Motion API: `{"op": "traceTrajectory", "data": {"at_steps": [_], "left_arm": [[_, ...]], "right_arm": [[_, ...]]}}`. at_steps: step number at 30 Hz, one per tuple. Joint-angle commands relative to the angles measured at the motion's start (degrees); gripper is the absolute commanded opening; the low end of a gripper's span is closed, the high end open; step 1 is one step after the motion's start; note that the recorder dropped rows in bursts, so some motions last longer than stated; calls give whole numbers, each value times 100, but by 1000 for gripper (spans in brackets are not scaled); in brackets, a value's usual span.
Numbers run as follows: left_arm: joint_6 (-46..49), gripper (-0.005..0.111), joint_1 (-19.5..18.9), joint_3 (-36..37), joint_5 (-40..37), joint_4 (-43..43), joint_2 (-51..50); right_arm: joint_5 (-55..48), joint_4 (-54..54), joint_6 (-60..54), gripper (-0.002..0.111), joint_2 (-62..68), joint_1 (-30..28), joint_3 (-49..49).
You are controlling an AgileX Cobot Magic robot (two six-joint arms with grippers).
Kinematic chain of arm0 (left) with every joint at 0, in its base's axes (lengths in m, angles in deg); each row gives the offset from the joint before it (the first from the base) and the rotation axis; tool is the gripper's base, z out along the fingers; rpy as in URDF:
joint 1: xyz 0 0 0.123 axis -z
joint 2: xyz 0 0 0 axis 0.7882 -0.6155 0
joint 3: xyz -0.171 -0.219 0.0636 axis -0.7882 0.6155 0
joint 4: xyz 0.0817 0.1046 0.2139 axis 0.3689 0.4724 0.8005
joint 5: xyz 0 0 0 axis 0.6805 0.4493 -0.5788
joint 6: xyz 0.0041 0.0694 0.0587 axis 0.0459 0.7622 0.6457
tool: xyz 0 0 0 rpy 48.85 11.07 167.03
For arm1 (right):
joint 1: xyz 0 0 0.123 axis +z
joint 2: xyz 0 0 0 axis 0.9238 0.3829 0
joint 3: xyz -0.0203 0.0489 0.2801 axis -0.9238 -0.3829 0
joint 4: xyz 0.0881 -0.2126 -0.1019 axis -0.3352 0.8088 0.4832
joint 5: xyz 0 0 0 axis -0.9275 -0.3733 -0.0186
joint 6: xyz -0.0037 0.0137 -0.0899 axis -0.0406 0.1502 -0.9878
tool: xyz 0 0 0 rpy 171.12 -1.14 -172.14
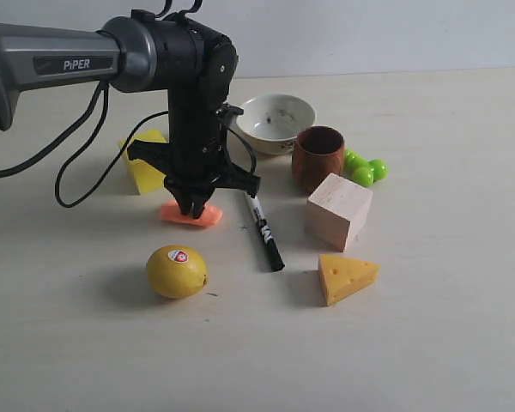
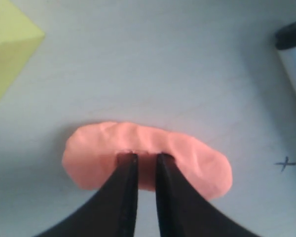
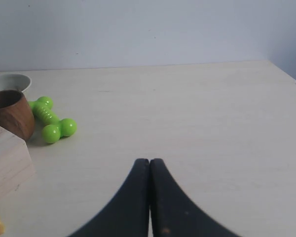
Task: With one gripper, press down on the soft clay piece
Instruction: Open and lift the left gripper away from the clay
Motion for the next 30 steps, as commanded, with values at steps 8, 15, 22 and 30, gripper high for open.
{"op": "traceTrajectory", "data": {"at_steps": [8, 15, 22, 30], "left_arm": [[58, 0, 8, -32, 16, -9, 57], [67, 0, 8, -32, 73, 17, 68], [157, 0, 8, -32, 106, 250, 538], [-12, 0, 261, 799, 1302, 297, 1892]], "right_arm": [[79, 8, -37, 0, -38, 12, -31], [79, 8, -37, 0, -38, 12, -31], [79, 8, -37, 0, -38, 12, -31], [79, 8, -37, 0, -38, 12, -31]]}}
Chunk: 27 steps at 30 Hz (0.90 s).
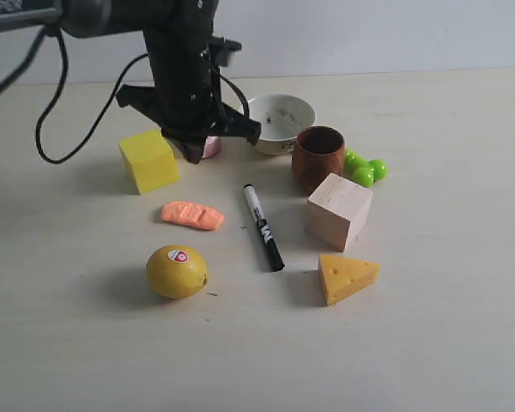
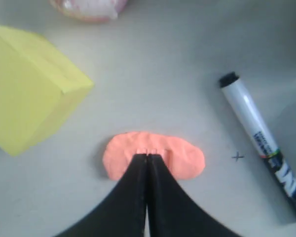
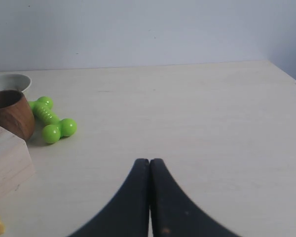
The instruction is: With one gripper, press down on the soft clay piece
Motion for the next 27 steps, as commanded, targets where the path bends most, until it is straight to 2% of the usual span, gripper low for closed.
{"op": "traceTrajectory", "data": {"at_steps": [1, 4, 10, 13, 21, 27], "left_arm": [[-212, 0, 283, 868, 1015, 56, 972], [-475, 0, 477, 1658, 1723, 161, 1670], [-693, 0, 511, 3079, 2727, 561, 3422], [-746, 0, 495, 3620, 2878, 861, 4277], [-746, 0, 495, 4932, 2909, 889, 6151], [-533, 0, 495, 5393, 2595, 889, 7119]], "right_arm": [[79, 8, -37, 0, -38, 12, -31], [79, 8, -37, 0, -38, 12, -31], [79, 8, -37, 0, -38, 12, -31], [79, 8, -37, 0, -38, 12, -31], [79, 8, -37, 0, -38, 12, -31], [79, 8, -37, 0, -38, 12, -31]]}}
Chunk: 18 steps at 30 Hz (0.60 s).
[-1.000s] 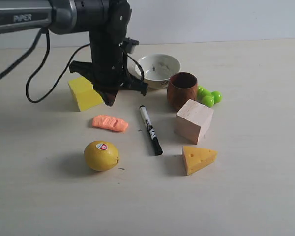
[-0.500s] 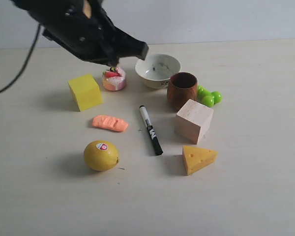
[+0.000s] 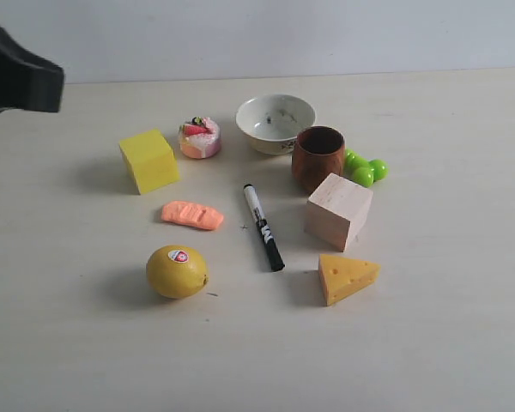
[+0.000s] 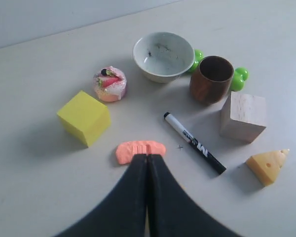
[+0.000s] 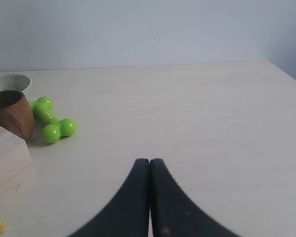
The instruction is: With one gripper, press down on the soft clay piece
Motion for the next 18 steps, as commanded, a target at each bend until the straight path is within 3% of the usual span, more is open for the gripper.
{"op": "traceTrajectory", "data": {"at_steps": [1, 8, 15, 18], "left_arm": [[173, 0, -3, 266, -199, 84, 682], [100, 0, -3, 291, -174, 452, 1258], [-1606, 0, -25, 354, -198, 2261, 1686], [-2162, 0, -495, 619, -93, 2480, 2076]], "right_arm": [[79, 8, -37, 0, -38, 12, -31], [79, 8, -37, 0, -38, 12, -31], [79, 8, -37, 0, -38, 12, -31], [79, 8, -37, 0, -38, 12, -31]]}}
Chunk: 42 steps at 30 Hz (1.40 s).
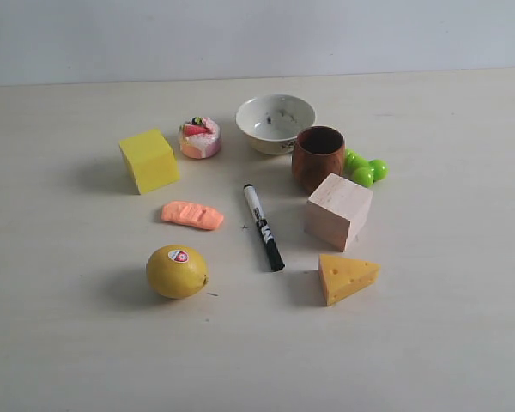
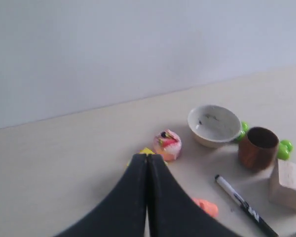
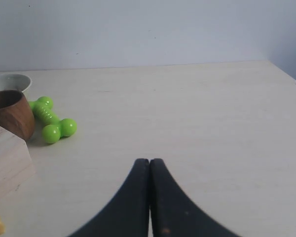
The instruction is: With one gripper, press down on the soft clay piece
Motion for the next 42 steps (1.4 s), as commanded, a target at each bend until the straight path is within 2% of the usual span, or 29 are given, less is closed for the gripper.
{"op": "traceTrajectory", "data": {"at_steps": [1, 5, 8, 12, 15, 17, 22, 26, 28, 31, 35, 40, 42], "left_arm": [[-1032, 0, -733, 462, 188, 425, 644], [-1216, 0, -1940, 1421, 873, 17, 1476], [-1216, 0, -2915, 2326, 1945, -266, 2201], [-1205, 0, -3835, 3245, 3360, -271, 2985], [-1216, 0, -4247, 3668, 3848, -271, 3472], [-1216, 0, -4375, 3794, 3898, -271, 3683], [-1275, 0, -4387, 3834, 3761, -281, 3867], [-1705, 0, -4348, 3879, 3761, -326, 3867], [-1239, 0, -4251, 3993, 3578, -758, 4009], [589, 0, -4184, 4267, 3214, -2068, 4170], [2114, 0, -4184, 4624, 3105, -3080, 4173], [2283, 0, -4005, 4833, 3093, -3150, 4173], [2283, 0, -4005, 4833, 2798, -3150, 4173]], "right_arm": [[79, 8, -37, 0, -38, 12, -31], [79, 8, -37, 0, -38, 12, -31], [79, 8, -37, 0, -38, 12, -31], [79, 8, -37, 0, -38, 12, -31], [79, 8, -37, 0, -38, 12, -31], [79, 8, -37, 0, -38, 12, -31], [79, 8, -37, 0, -38, 12, -31], [79, 8, -37, 0, -38, 12, -31], [79, 8, -37, 0, -38, 12, -31], [79, 8, -37, 0, -38, 12, -31], [79, 8, -37, 0, -38, 12, -31], [79, 8, -37, 0, -38, 12, -31], [79, 8, -37, 0, -38, 12, -31]]}}
